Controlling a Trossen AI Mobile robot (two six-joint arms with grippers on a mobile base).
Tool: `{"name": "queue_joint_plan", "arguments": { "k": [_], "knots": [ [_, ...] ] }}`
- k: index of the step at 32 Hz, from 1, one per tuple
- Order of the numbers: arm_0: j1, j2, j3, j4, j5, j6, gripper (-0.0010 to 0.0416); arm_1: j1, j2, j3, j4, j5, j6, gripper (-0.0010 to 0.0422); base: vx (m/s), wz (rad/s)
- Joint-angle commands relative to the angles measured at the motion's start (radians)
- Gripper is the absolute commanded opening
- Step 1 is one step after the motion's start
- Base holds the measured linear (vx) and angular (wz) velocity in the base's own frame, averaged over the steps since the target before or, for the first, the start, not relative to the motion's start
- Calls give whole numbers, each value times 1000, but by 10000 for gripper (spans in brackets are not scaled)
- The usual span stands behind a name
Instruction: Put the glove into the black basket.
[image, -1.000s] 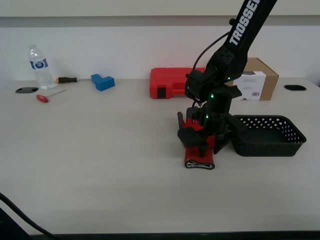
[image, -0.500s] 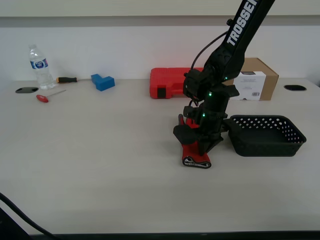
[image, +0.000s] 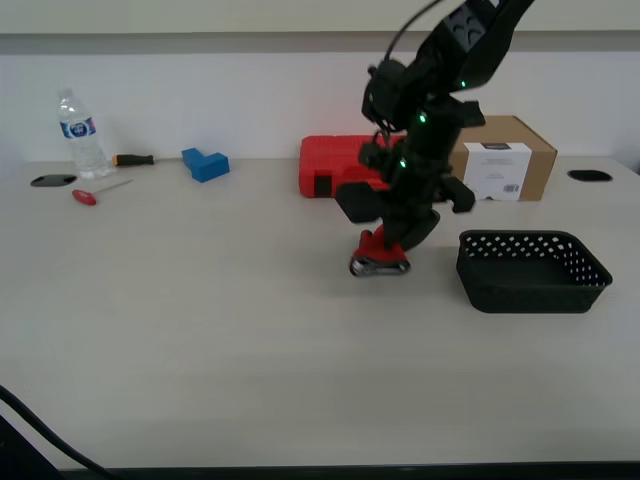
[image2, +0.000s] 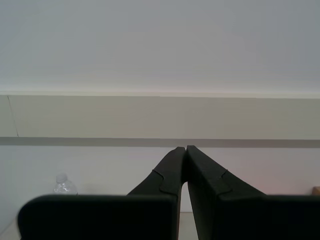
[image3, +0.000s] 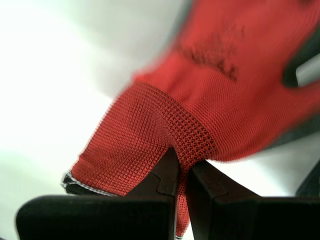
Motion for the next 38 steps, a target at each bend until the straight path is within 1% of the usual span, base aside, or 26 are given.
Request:
{"name": "queue_joint_plan", "arguments": {
  "k": [1,2,4,7,8,9,10,12,14,16,17,18,19,20,21,23,26,29,30,33,36,38],
  "knots": [
    [0,-80,-25,-17,29,0,-1,0,0,0,4,0,0,0,-13,-34],
    [0,-119,-37,-23,46,0,-1,0,0,1,5,-1,0,0,0,0],
    [-1,-198,-68,-27,60,1,-1,0,0,0,4,-1,0,0,0,0],
    [-2,-277,-103,-34,93,8,-1,0,0,2,4,-3,0,0,0,0],
    [-8,-367,-147,-47,140,22,-1,0,0,2,4,-3,0,0,0,0],
    [-12,-384,-159,-47,146,26,-1,0,0,2,4,-3,0,0,0,0],
    [-24,-451,-204,-59,155,53,-1,0,0,1,4,-5,0,0,14,37],
    [-46,-488,-237,-61,157,62,-1,0,0,0,-1,-3,0,0,-7,-15],
    [-80,-544,-292,-61,172,74,-1,0,0,2,-1,-4,0,0,0,0],
    [-115,-574,-335,-60,175,80,-1,0,0,2,0,-5,0,0,0,0],
    [-146,-605,-375,-57,175,84,-1,0,0,1,-2,-7,0,0,0,0],
    [-160,-613,-388,-55,175,84,-1,0,0,1,-2,-7,0,0,0,0],
    [-203,-640,-425,-48,175,86,-1,0,0,1,-2,-6,0,0,0,0],
    [-217,-649,-437,-47,175,86,-1,0,0,1,-1,-7,0,0,0,0],
    [-257,-672,-468,-40,175,86,-1,0,0,0,-1,-6,0,0,0,0],
    [-308,-698,-505,-31,175,86,-1,0,0,0,-1,-7,0,0,0,0],
    [-360,-700,-545,5,175,85,-1,0,0,0,-1,-7,0,0,0,0],
    [-381,-679,-562,30,164,86,-1,0,0,0,-1,-6,0,0,0,0],
    [-386,-657,-561,39,157,86,-1,0,0,0,-1,-7,0,0,0,0],
    [-389,-542,-561,140,140,85,-1,0,0,0,-1,-7,0,0,0,0],
    [-389,-465,-560,239,137,53,0,0,0,0,-1,-7,0,0,0,0],
    [-393,-444,-560,270,136,57,0,0,0,0,-1,-7,0,0,0,0]
  ]
}}
